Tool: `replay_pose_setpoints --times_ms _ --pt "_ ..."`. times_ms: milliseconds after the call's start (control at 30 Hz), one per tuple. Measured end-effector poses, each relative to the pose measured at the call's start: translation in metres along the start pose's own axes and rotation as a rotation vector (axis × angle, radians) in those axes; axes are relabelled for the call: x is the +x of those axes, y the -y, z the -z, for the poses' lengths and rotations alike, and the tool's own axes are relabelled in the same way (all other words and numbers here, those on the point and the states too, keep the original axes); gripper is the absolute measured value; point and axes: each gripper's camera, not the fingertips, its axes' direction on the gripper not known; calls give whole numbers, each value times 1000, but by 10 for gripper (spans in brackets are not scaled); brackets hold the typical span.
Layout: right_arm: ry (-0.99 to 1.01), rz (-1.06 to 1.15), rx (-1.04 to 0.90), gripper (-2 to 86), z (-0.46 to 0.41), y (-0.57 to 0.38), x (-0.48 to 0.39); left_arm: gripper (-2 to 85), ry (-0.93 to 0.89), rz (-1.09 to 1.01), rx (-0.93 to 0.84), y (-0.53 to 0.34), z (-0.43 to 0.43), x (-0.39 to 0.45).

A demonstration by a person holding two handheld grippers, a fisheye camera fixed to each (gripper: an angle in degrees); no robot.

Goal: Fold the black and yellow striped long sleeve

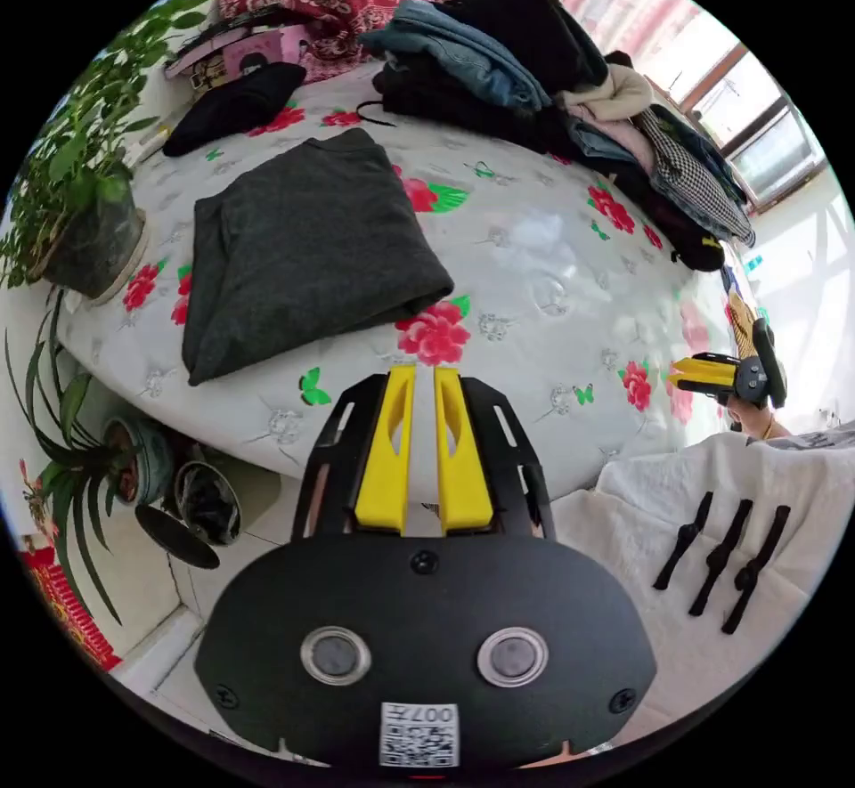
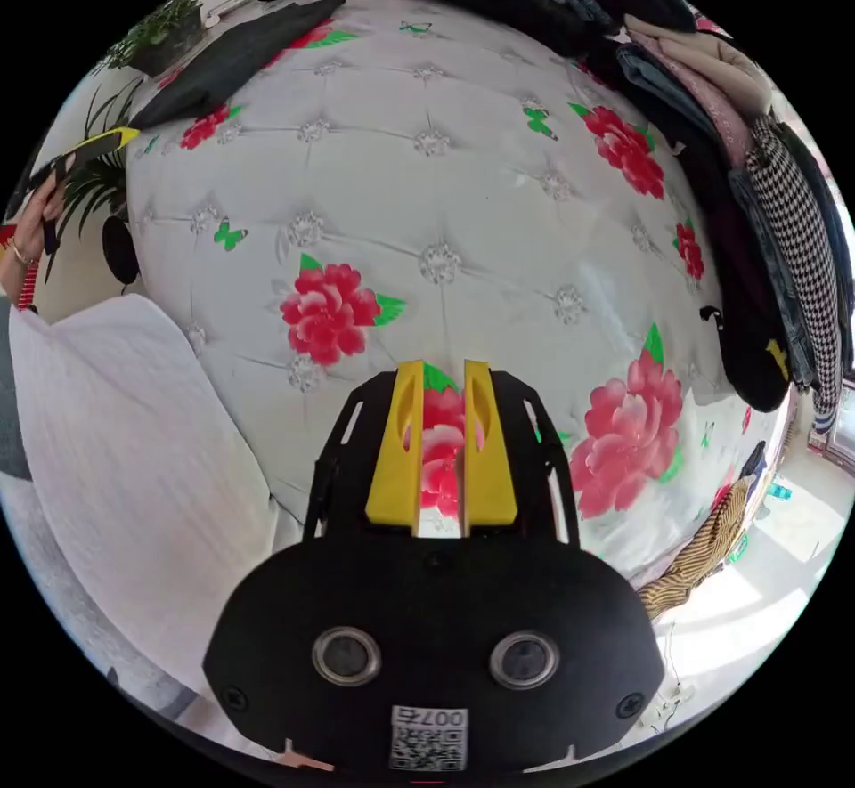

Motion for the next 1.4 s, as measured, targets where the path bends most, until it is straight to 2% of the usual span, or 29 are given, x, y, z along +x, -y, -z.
replay_pose_setpoints --times_ms 67,167,200,267,300,400,433,567,667,767,800,900,933,1100,1233,1300,1400 --pt "56 -26 -52 51 -24 -30 4 18 -3 -163 -61 3 -44 92" --pt "199 -215 223 51 -23 -64 24 -3 -7 -351 -104 4 -96 205" --pt "241 -253 245 52 -24 -67 30 -5 -7 -378 -118 4 -106 225" --pt "477 -396 252 57 -28 -77 69 -8 22 -503 -170 0 -147 298" --pt "499 -428 254 58 -28 -82 80 -9 37 -528 -186 -2 -157 313" --pt "323 -610 390 69 -6 -140 143 -9 108 -610 -268 -13 -202 369" --pt "236 -724 430 74 2 -174 177 -10 135 -625 -316 -19 -221 382" --pt "-70 -1193 452 86 20 -319 303 -10 236 -624 -297 -35 -243 402" --pt "-179 -1454 411 86 21 -408 367 -10 233 -555 -288 -36 -252 400" --pt "-140 -1527 307 76 -2 -446 405 -10 222 -503 -301 -32 -259 396" --pt "-106 -1534 287 70 -10 -450 411 -10 223 -499 -303 -31 -260 396" --pt "187 -1515 125 32 -62 -453 427 -10 231 -511 -318 -28 -264 395" --pt "186 -1508 94 21 -65 -449 423 -10 230 -517 -322 -26 -265 393" --pt "68 -1231 477 11 36 -430 367 -10 155 -439 -322 -15 -258 365" --pt "-21 -1076 713 34 149 -430 294 -10 -51 -420 -219 -4 -227 335" --pt "30 -960 814 44 184 -423 256 -10 -137 -406 -152 2 -206 322" --pt "215 -663 993 57 224 -386 175 -10 -261 -408 -77 7 -174 297"
